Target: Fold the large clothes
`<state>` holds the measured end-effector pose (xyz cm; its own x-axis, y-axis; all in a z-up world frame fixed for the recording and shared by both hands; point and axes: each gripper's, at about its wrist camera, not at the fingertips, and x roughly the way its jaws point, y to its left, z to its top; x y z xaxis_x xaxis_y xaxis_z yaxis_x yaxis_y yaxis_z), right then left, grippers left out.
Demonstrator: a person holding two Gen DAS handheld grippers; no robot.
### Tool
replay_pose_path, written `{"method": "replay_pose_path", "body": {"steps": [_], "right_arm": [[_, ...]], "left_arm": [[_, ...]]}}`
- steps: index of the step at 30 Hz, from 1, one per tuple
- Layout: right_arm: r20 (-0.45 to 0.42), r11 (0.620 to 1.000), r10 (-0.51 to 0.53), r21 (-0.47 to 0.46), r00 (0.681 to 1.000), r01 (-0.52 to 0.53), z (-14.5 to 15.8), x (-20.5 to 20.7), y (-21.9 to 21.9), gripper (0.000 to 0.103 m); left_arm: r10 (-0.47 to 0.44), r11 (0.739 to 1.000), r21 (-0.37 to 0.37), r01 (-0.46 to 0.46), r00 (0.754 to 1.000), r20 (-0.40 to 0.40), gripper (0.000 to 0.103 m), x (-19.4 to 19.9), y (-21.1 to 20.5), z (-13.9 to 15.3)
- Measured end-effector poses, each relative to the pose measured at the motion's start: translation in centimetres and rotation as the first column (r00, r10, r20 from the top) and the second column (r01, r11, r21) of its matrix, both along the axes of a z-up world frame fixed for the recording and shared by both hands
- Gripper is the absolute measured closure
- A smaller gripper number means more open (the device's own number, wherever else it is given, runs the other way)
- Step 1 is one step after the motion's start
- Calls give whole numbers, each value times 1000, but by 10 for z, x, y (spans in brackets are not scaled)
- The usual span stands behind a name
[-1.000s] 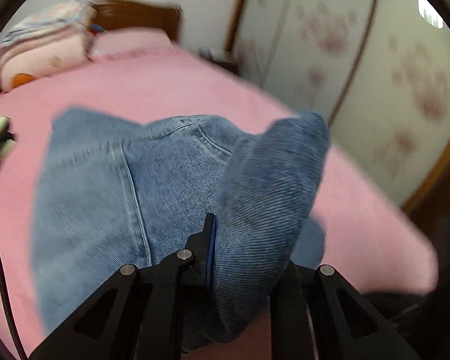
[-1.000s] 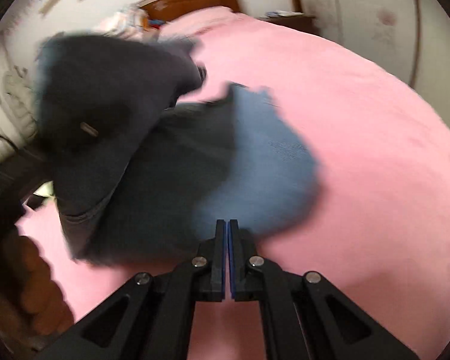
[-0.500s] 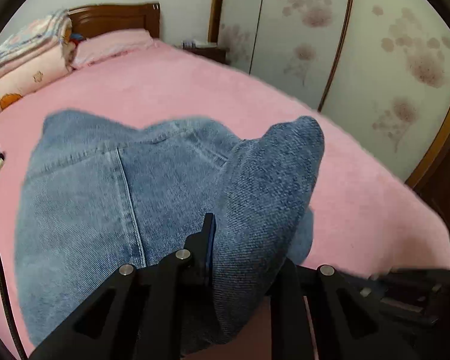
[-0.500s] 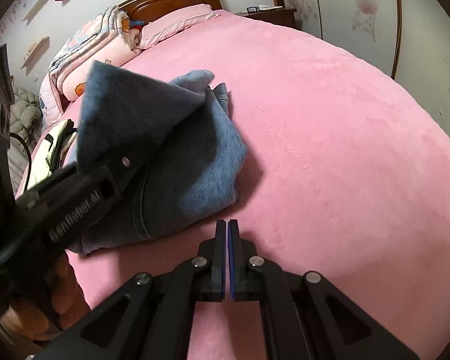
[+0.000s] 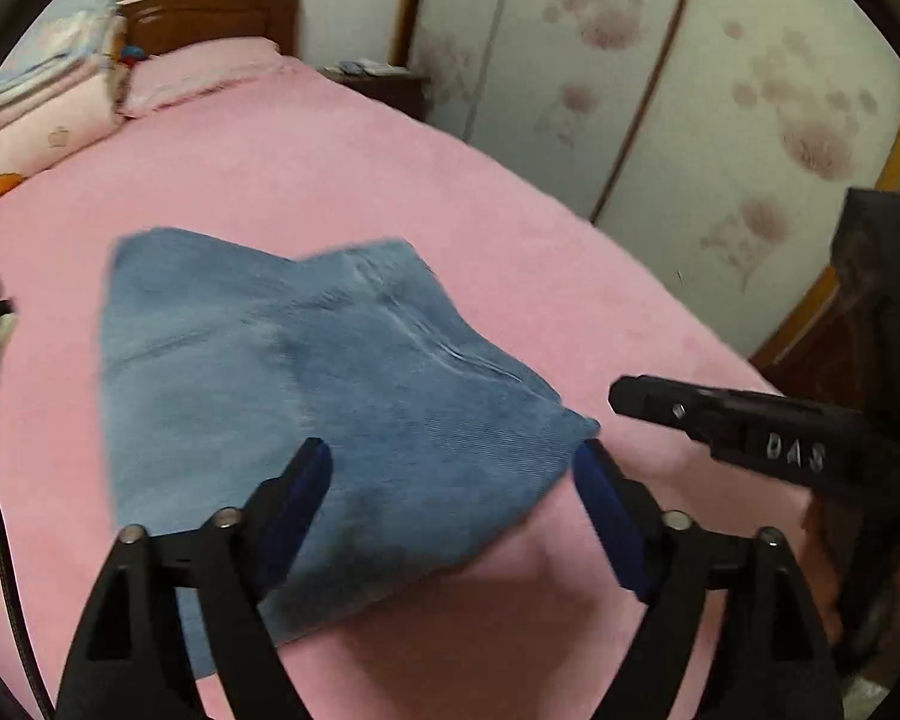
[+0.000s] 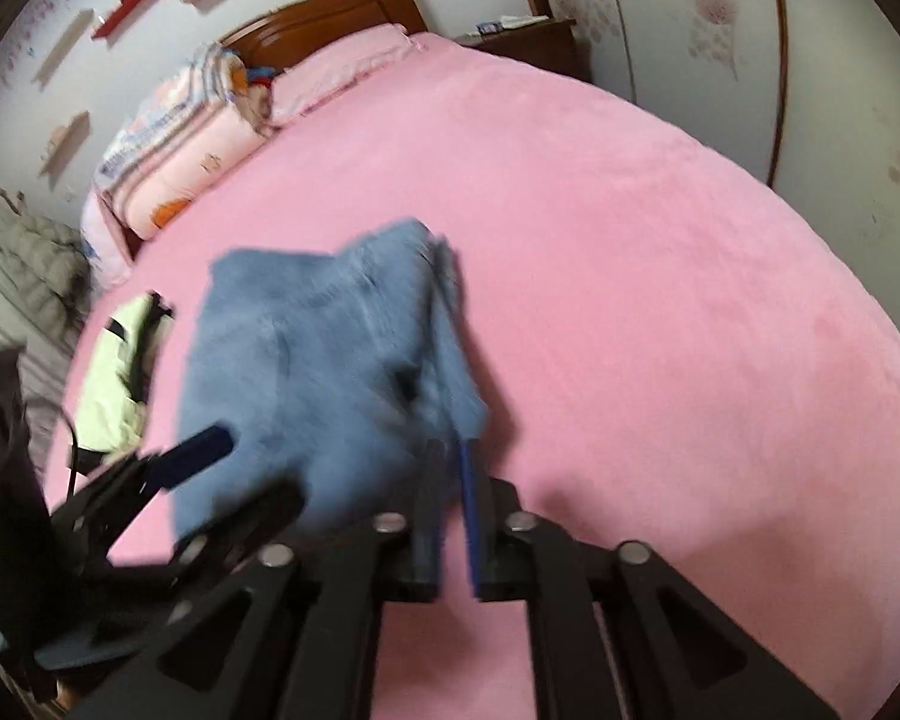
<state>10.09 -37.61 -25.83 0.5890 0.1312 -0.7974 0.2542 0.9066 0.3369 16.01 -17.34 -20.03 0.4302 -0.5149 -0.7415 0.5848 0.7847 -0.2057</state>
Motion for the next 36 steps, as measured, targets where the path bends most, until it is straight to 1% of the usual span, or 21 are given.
{"method": "replay_pose_path", "body": {"steps": [2, 5, 6, 7, 9, 11, 13, 14, 15, 17, 18, 20, 21, 23, 26, 27, 28, 30, 32, 34, 36], "right_arm": [[26, 1000, 25, 4, 999, -25, 13, 9, 4, 58], [40, 998, 62, -16, 997, -61, 16, 23, 10, 57], [28, 997, 80, -10, 996, -80, 12, 30, 12, 57], [17, 995, 99, -3, 995, -99, 8, 37, 15, 57], [-17, 992, 123, -3, 992, -123, -6, 49, 19, 57], [-70, 988, 153, 11, 986, -153, -25, 65, 21, 58], [-109, 985, 174, 31, 979, -172, -39, 74, 22, 69], [-113, 981, 192, 40, 975, -189, -45, 78, 23, 82], [-126, 975, 220, 43, 967, -216, -52, 82, 25, 91], [-118, 968, 249, 3, 961, -251, -53, 84, 29, 95], [-100, 964, 261, -24, 960, -265, -49, 82, 31, 96], [-63, 959, 272, -71, 960, -276, -39, 79, 33, 96], [-31, 955, 272, -114, 962, -274, -30, 75, 33, 96], [-15, 953, 268, -142, 963, -267, -30, 75, 32, 96], [-101, 958, 246, -127, 964, -258, -71, 78, 28, 94], [-118, 961, 234, -123, 965, -248, -84, 77, 27, 93], [-116, 966, 220, -114, 969, -233, -87, 76, 27, 93], [-120, 975, 191, -89, 974, -203, -80, 78, 27, 91], [-133, 979, 172, -87, 976, -184, -65, 79, 29, 85], [-145, 975, 157, -135, 977, -177, -49, 80, 33, 83], [-120, 969, 153, -179, 981, -173, -30, 81, 37, 81]], "left_arm": [[56, 998, 16, -56, 998, 21, 14, 3, 22, 11], [172, 981, 88, -175, 984, 38, 13, 30, 54, 11], [224, 967, 121, -225, 974, 21, 13, 40, 67, 4], [252, 960, 129, -250, 968, 5, 13, 49, 73, -3], [330, 939, 126, -321, 942, -63, 13, 70, 94, -21], [371, 927, 110, -358, 918, -140, 13, 85, 107, -38], [403, 915, 105, -389, 892, -205, 14, 95, 115, -60], [414, 910, 107, -400, 879, -236, 14, 99, 118, -70], [416, 909, 111, -401, 871, -262, 14, 102, 118, -80], [415, 909, 95, -406, 864, -286, 15, 99, 120, -89], [410, 911, 79, -405, 865, -289, 17, 97, 119, -89], [382, 922, 55, -382, 884, -268, 19, 92, 112, -85], [375, 926, 60, -372, 895, -242, 19, 88, 106, -84], [367, 930, 86, -357, 903, -223, 19, 85, 94, -91], [361, 933, 89, -350, 897, -257, 19, 84, 87, -103], [365, 931, 90, -354, 894, -259, 19, 85, 87, -104], [369, 929, 93, -357, 893, -259, 19, 85, 87, -102], [370, 929, 120, -350, 897, -242, 19, 83, 84, -93], [352, 933, 163, -321, 906, -233, 19, 82, 82, -82], [343, 931, 201, -303, 915, -210, 19, 83, 83, -70], [329, 934, 207, -290, 926, -184, 18, 82, 84, -55]]}}
